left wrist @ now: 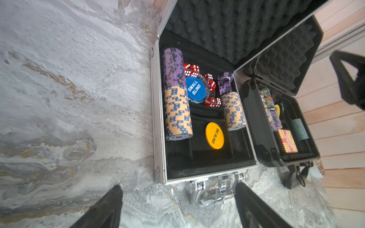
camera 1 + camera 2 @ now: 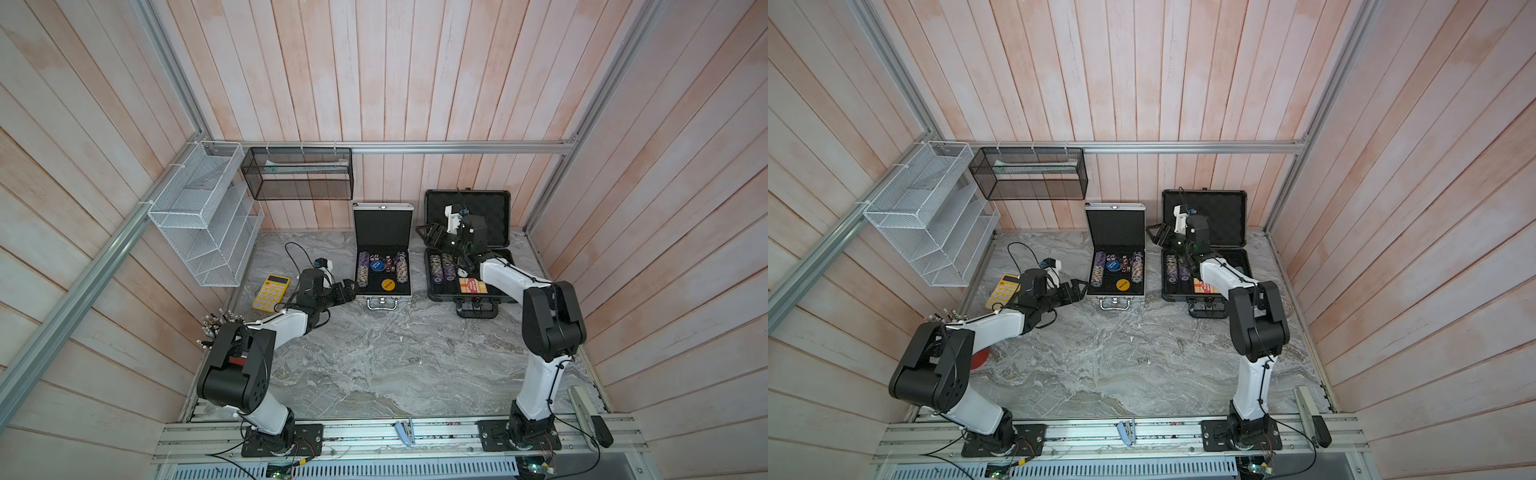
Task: Open the poker set cases
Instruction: Reset both arms
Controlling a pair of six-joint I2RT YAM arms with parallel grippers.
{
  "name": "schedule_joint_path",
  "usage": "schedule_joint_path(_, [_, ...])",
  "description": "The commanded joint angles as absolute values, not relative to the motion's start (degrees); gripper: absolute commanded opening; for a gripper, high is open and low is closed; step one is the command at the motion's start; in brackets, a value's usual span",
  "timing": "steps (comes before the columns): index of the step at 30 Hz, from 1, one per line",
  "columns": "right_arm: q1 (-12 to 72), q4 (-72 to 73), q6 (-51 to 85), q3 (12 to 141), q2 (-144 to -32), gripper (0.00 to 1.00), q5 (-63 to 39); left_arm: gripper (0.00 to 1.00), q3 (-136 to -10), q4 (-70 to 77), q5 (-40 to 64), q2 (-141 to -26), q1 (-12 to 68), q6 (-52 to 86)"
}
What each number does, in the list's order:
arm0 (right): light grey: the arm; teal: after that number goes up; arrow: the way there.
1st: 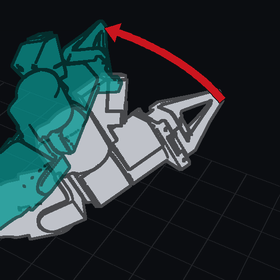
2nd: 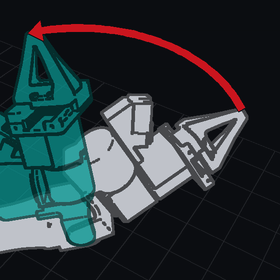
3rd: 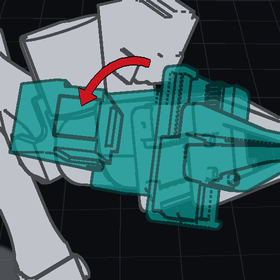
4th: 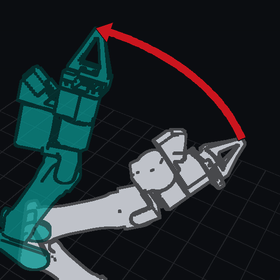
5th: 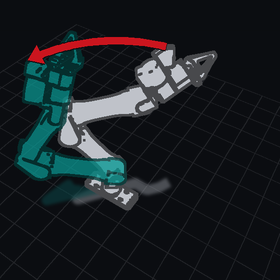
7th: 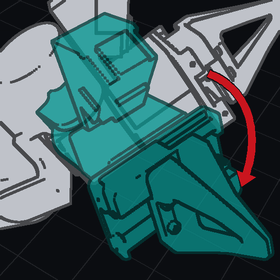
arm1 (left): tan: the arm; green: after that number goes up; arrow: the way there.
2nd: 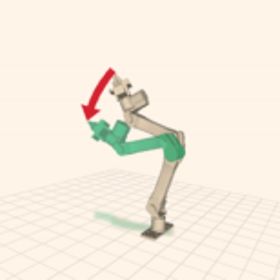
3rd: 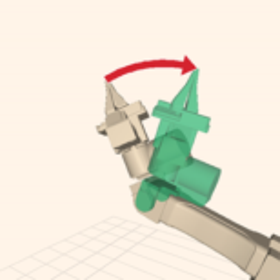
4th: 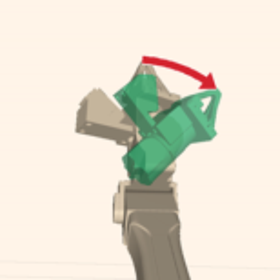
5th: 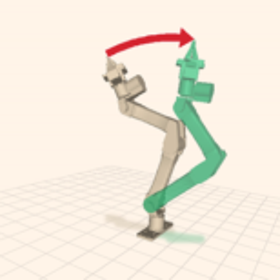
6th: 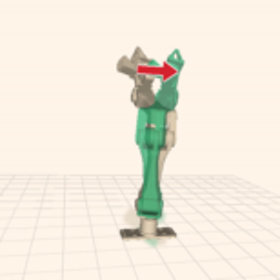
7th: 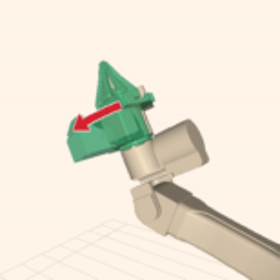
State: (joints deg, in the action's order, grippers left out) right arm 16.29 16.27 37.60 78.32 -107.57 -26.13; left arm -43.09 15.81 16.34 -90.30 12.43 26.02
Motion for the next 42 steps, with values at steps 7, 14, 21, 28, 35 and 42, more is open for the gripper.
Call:
schedule_joint_path(7, [10.80,7.19,17.40,58.60,-85.41,0.66,-6.86,0.98,-37.08,24.83,4.67,-78.12,10.90,18.44])
schedule_joint_path(14, [7.01,17.46,12.68,38.28,-63.96,0.64,6.39,1.00,-31.26,27.64,-4.44,-71.69,10.08,13.75])
schedule_joint_path(21, [3.80,26.02,12.82,23.37,-55.22,0.65,14.85,1.00,-25.30,30.59,-11.93,-67.71,9.80,11.10])
schedule_joint_path(28, [1.31,37.36,13.41,13.47,-55.47,0.65,19.68,1.00,-18.61,36.97,-18.19,-64.32,8.88,6.54])
schedule_joint_path(35, [-0.17,47.49,13.97,7.95,-59.92,0.65,20.17,1.00,-11.54,47.04,-19.05,-67.29,7.30,4.99])
schedule_joint_path(42, [-1.10,58.67,12.33,6.16,-67.01,0.64,18.45,1.00,-10.86,58.72,-13.35,-74.05,2.08,3.23])
